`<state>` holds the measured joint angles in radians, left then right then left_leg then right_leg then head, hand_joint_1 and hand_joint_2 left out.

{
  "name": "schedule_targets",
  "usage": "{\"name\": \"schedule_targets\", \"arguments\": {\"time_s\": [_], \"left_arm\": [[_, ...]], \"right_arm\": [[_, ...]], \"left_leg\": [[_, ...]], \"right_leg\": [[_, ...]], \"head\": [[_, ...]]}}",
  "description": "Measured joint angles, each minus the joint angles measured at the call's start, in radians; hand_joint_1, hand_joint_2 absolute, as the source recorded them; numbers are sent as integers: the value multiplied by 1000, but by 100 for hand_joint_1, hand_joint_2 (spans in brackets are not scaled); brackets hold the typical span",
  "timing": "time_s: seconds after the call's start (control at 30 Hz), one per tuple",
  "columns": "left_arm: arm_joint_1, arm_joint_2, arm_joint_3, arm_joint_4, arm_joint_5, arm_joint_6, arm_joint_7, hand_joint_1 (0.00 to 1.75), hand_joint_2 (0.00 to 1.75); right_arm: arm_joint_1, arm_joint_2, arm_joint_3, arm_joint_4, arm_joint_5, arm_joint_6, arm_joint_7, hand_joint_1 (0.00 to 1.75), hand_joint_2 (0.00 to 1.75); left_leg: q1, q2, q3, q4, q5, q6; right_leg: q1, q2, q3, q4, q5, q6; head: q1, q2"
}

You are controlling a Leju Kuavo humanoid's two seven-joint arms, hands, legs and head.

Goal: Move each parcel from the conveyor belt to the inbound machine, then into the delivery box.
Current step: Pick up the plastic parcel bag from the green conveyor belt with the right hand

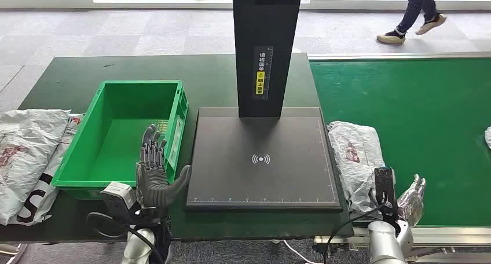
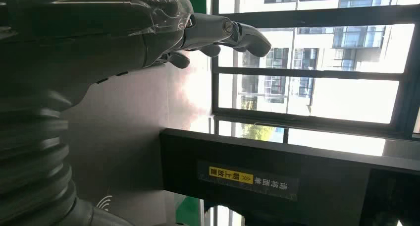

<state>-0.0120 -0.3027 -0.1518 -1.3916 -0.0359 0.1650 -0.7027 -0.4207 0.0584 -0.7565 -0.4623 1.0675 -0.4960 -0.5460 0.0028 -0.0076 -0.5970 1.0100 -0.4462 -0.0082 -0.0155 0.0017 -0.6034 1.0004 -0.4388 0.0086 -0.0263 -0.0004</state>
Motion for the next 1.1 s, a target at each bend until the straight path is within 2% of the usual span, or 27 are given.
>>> {"name": "schedule_targets", "arguments": {"time_s": [0.07, 0.2, 0.27, 0.37, 0.63, 0.77, 1.1], "left_arm": [[0, 0, 0, 0, 0, -1, 0, 0, 175], [-2, 1, 0, 2, 0, -12, 0, 0, 175], [-3, 1, 2, 5, 0, -15, 0, 0, 175], [-4, 2, 5, 9, 0, -15, 0, 0, 175], [-5, 2, 8, 13, 0, -18, 0, 0, 175], [-5, 2, 10, 17, 0, -20, 1, 0, 175], [-5, 2, 10, 19, 0, -20, 1, 0, 175]], "right_arm": [[-2, 0, 0, 6, -14, 78, 0, 0, 175], [-6, -2, -2, 34, -57, 409, -48, 0, 175], [-7, -3, -2, 43, -57, 502, -69, 0, 175], [-12, -3, -1, 52, -41, 547, -63, 0, 175], [-30, -3, 32, 71, 32, 541, 67, 0, 175], [-30, -3, 53, 75, 61, 533, 92, 175, 175], [-27, -3, 65, 78, 64, 534, 85, 175, 175]], "left_leg": [[0, 0, 0, 0, 0, 0], [0, 1, 1, 0, 0, 0], [0, 2, 2, 0, 0, -1], [0, 6, 3, 0, -2, -2], [3, 11, 16, 0, -6, -4], [4, 11, 17, 0, -9, -3], [4, 11, 18, 0, -9, -3]], "right_leg": [[0, 0, 0, 0, 0, 0], [0, 1, 0, 0, 0, 0], [1, 2, 0, 0, 0, -1], [2, 7, 1, 0, 1, -1], [5, 12, 15, -2, -2, -3], [5, 12, 21, -2, -4, -2], [5, 12, 23, -2, -3, -2]], "head": [[0, 0], [0, 0], [0, 0], [0, 0], [0, 0], [0, 0], [0, 0]]}}
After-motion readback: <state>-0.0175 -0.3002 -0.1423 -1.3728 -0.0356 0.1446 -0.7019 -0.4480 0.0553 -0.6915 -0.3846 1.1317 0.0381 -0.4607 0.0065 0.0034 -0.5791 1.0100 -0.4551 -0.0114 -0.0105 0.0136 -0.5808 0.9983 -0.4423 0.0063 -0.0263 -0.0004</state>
